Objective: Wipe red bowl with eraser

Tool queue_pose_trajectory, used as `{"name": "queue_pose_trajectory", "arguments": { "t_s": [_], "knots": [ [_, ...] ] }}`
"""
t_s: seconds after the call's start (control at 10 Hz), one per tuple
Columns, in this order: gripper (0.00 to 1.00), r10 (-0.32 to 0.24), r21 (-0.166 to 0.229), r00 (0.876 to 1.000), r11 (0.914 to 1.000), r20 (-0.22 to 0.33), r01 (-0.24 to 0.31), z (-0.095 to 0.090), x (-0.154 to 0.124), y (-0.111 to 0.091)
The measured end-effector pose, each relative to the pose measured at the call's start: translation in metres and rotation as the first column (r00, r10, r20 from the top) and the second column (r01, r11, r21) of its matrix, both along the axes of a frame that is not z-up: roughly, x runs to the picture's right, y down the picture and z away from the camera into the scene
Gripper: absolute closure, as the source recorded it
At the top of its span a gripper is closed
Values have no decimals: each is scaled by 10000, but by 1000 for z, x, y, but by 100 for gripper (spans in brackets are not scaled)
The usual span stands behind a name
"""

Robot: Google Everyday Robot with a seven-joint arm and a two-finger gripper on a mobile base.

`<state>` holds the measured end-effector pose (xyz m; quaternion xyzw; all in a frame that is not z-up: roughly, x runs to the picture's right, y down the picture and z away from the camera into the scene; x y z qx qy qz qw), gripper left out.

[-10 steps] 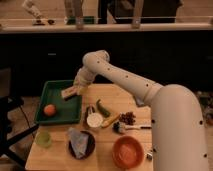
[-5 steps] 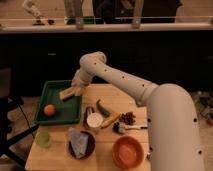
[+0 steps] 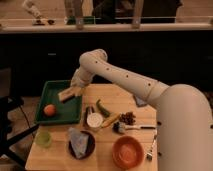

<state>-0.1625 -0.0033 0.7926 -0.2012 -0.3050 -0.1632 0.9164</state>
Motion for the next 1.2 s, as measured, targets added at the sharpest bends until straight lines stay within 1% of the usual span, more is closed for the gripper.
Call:
{"name": "queue_pose_trajectory", "arguments": {
  "t_s": [0.1,0.3,0.5,0.8,1.0,1.2],
  "knots": [
    [96,-30,34,10000,10000,41,30,-5,1,3],
    [96,129,104,9999,9999,-70,-128,-15,13,11],
    [96,275,208,9995,9994,-138,-272,-24,19,17],
    [96,698,537,9967,9963,-420,-675,-46,39,31],
    [96,1042,774,9925,9921,-645,-991,-59,55,39],
    [96,1477,1010,9852,9852,-872,-1387,-69,71,45]
  ]
}}
